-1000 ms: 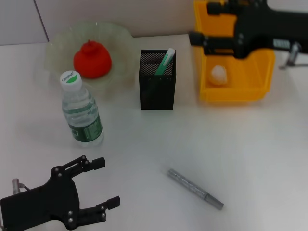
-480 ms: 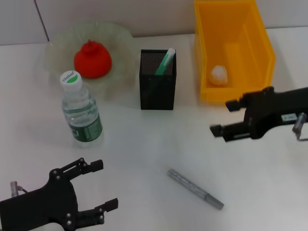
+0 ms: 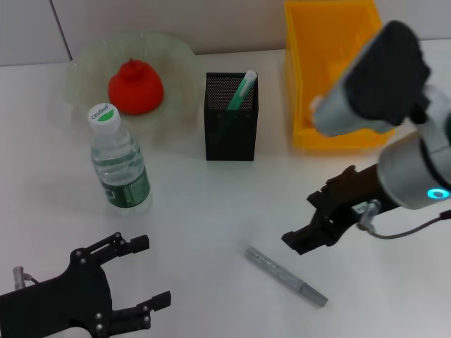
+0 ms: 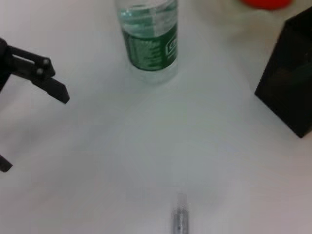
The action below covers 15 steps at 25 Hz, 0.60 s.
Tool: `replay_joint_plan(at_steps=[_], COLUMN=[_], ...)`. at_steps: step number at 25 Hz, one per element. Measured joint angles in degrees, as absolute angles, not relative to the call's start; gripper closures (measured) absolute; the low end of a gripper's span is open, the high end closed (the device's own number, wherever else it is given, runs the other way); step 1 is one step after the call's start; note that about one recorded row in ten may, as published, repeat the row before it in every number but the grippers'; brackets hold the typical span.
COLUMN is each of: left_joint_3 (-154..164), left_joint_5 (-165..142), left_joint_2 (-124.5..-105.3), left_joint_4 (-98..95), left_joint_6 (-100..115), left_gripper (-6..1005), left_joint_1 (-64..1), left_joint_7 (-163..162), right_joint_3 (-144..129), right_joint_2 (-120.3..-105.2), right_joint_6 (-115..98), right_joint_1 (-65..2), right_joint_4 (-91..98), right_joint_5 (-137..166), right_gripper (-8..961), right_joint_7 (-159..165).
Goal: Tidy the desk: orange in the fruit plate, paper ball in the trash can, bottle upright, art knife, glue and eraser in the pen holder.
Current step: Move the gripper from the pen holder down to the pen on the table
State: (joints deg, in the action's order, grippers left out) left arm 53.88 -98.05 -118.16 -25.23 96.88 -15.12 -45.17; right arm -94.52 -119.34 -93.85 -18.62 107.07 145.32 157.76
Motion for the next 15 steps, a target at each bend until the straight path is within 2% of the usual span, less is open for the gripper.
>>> replay_joint_plan(at_steps=[6,15], left_joint_3=[53.81,53.78], left_joint_5=[-98.02,-98.05], left_joint_2=[-118.12,-118.14], left_joint_4=[-25.90,-26.79], left_joint_6=[96.92,96.98], left_gripper=[140,140], left_joint_1=[-14.76,-14.82], left_joint_7=[-45.17,-45.56], right_joint_3=[-100.76,-104.32], right_joint_2=[-119.49,-119.86], right_joint_6=[-95.05,-92.71], right_joint_1=[-24.21,-27.52], right_joint_4=[103.63,97.27], right_joint_5=[148.07,147.66], right_gripper=[192,195], right_joint_7=[166.14,169.25])
